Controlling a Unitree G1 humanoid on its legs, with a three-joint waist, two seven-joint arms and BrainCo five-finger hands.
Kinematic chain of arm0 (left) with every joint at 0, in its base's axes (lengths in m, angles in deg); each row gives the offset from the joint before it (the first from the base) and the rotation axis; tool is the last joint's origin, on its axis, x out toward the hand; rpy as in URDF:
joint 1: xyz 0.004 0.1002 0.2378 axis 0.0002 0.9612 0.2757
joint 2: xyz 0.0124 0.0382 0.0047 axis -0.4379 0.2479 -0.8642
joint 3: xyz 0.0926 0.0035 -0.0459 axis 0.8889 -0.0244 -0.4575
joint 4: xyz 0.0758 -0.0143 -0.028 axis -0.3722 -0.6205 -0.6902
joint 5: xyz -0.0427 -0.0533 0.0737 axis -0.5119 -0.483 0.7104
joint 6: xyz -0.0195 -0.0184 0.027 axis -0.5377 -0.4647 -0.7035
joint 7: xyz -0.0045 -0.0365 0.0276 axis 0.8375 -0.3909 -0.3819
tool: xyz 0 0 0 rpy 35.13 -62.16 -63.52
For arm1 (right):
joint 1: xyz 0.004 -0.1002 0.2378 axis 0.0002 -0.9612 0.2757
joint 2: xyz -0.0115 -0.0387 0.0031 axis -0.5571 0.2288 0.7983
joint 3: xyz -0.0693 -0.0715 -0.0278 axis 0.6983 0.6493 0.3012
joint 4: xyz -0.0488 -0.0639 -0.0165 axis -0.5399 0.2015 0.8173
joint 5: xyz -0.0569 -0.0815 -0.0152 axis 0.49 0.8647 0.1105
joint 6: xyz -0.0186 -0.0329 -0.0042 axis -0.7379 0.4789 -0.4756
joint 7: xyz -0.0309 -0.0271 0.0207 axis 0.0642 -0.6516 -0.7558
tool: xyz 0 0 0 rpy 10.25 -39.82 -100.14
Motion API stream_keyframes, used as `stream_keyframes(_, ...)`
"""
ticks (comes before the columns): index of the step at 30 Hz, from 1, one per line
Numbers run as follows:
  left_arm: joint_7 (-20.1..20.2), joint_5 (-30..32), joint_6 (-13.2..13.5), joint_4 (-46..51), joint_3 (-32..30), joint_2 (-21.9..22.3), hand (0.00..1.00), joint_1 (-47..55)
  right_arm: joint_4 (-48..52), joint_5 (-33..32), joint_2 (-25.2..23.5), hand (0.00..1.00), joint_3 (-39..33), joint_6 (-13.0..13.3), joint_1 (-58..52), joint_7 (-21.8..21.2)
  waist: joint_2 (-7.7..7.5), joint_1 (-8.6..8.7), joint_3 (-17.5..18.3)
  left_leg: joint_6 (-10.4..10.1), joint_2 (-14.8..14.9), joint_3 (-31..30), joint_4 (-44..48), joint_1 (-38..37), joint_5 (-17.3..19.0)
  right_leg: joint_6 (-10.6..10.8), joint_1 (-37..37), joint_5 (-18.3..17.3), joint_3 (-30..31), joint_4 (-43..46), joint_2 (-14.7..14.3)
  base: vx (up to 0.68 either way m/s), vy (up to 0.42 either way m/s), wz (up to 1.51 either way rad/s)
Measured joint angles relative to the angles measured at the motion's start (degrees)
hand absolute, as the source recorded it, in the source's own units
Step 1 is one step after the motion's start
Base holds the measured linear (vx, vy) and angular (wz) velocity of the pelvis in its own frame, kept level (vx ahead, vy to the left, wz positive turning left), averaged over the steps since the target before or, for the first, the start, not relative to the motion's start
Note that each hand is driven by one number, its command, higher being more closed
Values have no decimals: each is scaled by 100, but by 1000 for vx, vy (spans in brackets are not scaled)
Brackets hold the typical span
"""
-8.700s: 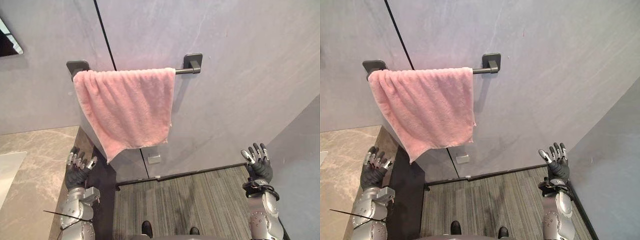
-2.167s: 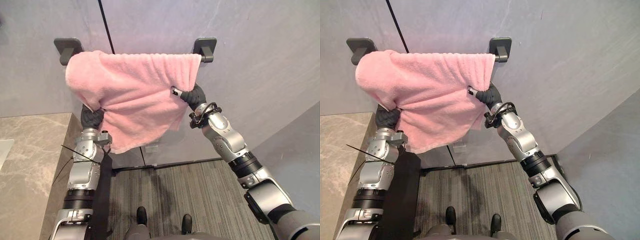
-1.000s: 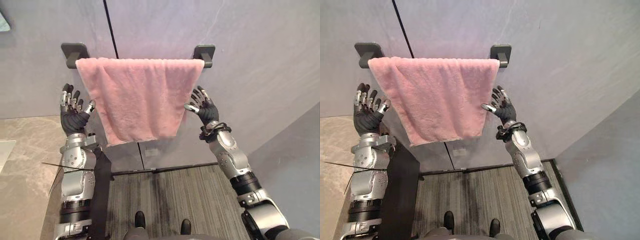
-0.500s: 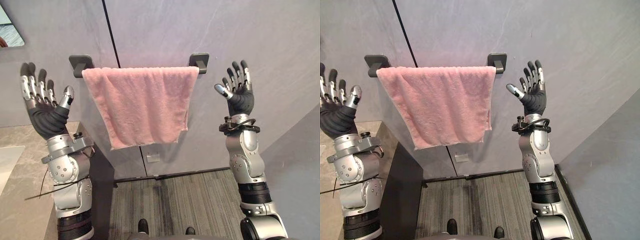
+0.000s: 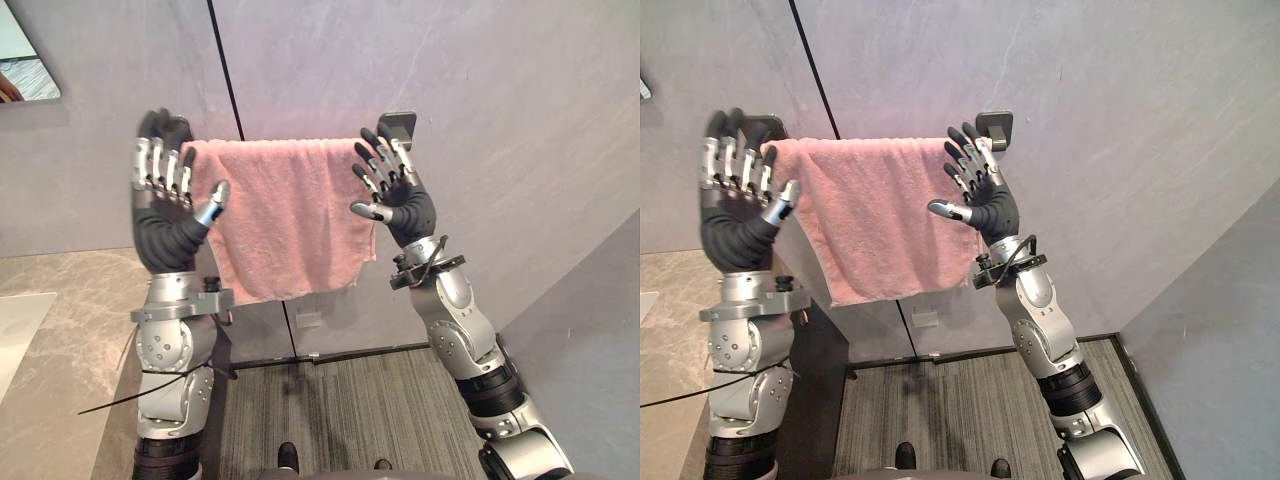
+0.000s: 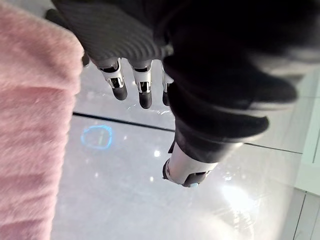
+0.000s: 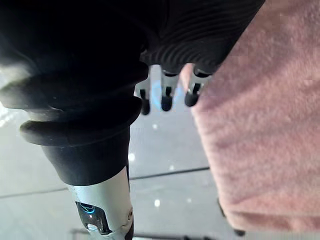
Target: Organize washtable
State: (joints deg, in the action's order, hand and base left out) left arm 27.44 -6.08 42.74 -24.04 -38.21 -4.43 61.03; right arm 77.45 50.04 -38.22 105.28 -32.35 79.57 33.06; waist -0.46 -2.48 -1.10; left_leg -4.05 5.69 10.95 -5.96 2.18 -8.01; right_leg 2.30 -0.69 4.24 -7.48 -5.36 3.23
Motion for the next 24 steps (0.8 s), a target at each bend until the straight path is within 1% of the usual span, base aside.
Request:
stream_keyframes(4, 163, -51, -75, -402, 337, -6, 0, 48, -236, -60, 25, 0, 300, -65, 223, -8, 1, 4, 0, 0, 5, -2, -1, 36, 0, 4, 32, -3, -3, 3, -1, 0, 0, 0)
stream_keyframes(7, 275, -69, -173, -680, 455, -18, 0, 57, -325, -163, 135, 0, 463, -113, 238, -12, 1, -4, 1, 1, 13, -1, -1, 195, -5, 4, 201, -2, -10, 21, -4, 0, 0, 0)
stream_keyframes(12, 391, -175, -271, -1276, 539, -73, 0, 54, -669, -167, 155, 0, 545, -174, 317, -13, 1, -7, 0, 30, 14, -1, 0, 371, -27, 2, 378, 6, -4, 29, -14, 14, -1, -1)
stream_keyframes(13, 396, -201, -285, -1358, 548, -74, 0, 51, -708, -172, 157, 0, 545, -175, 335, -11, 1, -7, 0, 31, 15, 2, 1, 417, -29, -7, 424, 54, 0, 30, -16, 51, 2, -5)
stream_keyframes(17, 377, -271, -339, -1821, 557, -75, 0, -98, -1009, -196, 122, 0, 549, -179, 438, 3, -4, -14, -23, 27, 20, 14, 2, 496, -40, -10, 517, 62, 10, 49, -23, 62, 2, -3)
stream_keyframes(20, 343, -274, -351, -2047, 545, -74, 0, -427, -1217, -205, 112, 0, 544, -179, 637, 14, 17, -20, -156, 24, 34, 21, 2, 570, -52, -14, 607, 59, 18, 125, -35, 24, 1, -1)
stream_keyframes(22, 234, -293, -365, -2223, 519, -74, 0, -748, -1231, -206, 103, 0, 507, -177, 703, 41, 24, -15, -327, 34, 37, 29, 1, 609, -71, -14, 663, 59, 30, 166, -32, -11, 7, -2)
stream_keyframes(24, 136, -297, -381, -2367, 528, -76, 0, -920, -1236, -203, 96, 0, 506, -177, 702, 139, 14, -17, -336, 44, 44, 50, 1, 703, -80, -17, 781, 61, 67, 186, -35, -11, 14, -6)
